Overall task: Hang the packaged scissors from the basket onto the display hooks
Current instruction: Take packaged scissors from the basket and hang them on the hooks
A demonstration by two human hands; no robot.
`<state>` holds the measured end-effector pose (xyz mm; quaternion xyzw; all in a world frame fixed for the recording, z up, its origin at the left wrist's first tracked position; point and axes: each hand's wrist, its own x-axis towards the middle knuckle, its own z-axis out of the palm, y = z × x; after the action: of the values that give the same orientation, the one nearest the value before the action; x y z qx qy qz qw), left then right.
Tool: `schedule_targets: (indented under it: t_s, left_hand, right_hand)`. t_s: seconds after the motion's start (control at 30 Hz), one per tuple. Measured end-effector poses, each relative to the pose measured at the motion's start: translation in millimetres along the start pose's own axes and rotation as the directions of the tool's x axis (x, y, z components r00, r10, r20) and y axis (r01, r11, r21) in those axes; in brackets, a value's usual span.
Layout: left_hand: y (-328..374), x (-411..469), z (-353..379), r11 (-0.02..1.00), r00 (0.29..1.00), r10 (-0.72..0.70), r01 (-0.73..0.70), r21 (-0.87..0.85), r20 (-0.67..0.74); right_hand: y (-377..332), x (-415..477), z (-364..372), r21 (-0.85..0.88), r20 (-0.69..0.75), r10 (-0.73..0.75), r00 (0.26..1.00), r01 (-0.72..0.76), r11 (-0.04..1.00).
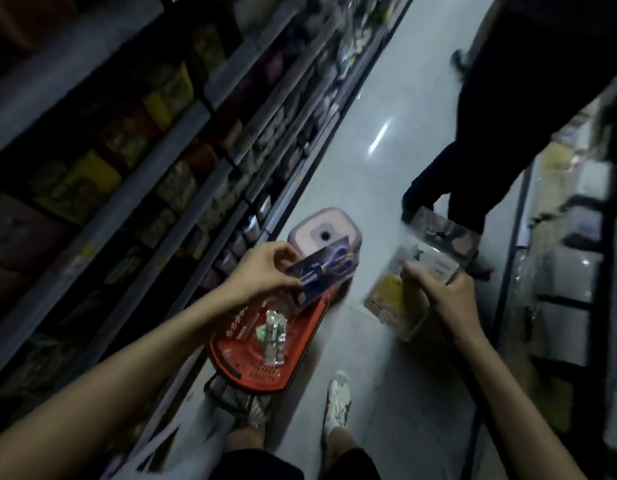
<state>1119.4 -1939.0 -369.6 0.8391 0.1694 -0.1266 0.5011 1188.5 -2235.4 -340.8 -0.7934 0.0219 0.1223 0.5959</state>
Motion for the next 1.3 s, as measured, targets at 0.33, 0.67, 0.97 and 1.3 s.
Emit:
schedule_targets:
  t_s: [0.33, 0.67, 0.97, 1.3]
  left_hand:
    - [239, -47, -79, 0.869, 0.866, 0.49, -0.494, 0.032, 0.099]
    - [342, -118, -51, 0.797, 0.741, 0.589, -0.466, -0.386, 0.323]
    - [395, -186, 24, 0.814, 0.608, 0.576, -0.366, -0.452, 0.546]
    - [414, -286, 126, 0.797, 0.453, 0.572, -0.108, -0.595, 0.684]
  right_hand:
    - [-153, -70, -84, -0.503, 0.014, -0.511, 0.86, 0.447, 0.74]
    - [-229, -174, -96, -0.271, -0.241, -0.526, 0.816, 0.464, 0.843]
    - [-242, -276, -141, 0.045, -0.422, -0.426, 0.8, 0.487, 0.872]
    - [-210, -379, -216, 0.051, -0.747, -0.236, 0.621, 0.409, 0.911]
